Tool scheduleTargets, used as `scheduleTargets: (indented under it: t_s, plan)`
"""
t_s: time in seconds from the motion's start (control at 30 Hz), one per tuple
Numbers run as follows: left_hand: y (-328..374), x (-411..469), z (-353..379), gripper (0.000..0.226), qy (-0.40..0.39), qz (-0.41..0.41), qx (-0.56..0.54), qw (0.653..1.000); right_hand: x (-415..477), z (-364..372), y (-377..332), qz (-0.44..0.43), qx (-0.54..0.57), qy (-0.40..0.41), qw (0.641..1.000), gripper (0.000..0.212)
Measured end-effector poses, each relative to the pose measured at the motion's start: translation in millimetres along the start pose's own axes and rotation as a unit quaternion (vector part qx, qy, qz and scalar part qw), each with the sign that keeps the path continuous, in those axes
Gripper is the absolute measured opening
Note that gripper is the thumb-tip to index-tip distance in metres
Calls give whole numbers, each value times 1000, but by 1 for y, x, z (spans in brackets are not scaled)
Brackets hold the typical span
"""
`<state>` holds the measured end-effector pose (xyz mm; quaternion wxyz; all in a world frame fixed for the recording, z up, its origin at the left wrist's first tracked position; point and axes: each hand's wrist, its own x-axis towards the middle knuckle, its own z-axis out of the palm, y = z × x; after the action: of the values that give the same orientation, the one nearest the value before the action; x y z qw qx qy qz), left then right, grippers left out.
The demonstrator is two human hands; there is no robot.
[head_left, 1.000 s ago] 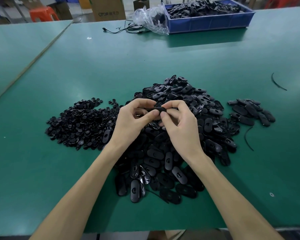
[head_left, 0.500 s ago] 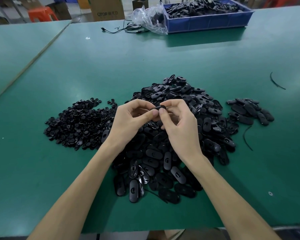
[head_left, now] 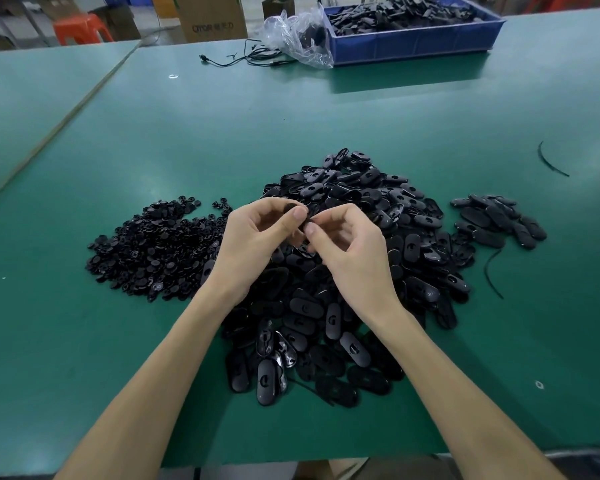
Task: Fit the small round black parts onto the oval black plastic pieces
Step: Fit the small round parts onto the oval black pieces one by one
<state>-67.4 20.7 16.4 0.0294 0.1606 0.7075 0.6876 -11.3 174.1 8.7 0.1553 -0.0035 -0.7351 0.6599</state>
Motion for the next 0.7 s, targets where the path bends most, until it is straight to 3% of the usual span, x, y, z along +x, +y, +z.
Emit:
scheduleTargets:
  t_s: [0.1,0.23,0.37,0.5,0.7]
  plan:
    - [-1,-1,1,23,-2,-27,-31,999,-2,2,2,4,-7,-18,1000,13]
    - [-2,-1,3,19,-16,-64,-64,996,-2,3,3,0,-35,-26,999,19]
    - [-2,2,-2,7,-2,-28,-69,997,-1,2,1,-7,-18,-17,1000,20]
    - [0,1,-4,15,-20,-18,-67,997,1,0,0,-6,-4,18,1000,8]
    - [0,-1,0,21,-54,16,-21,998,3,-2,2,6,1,36,999,8]
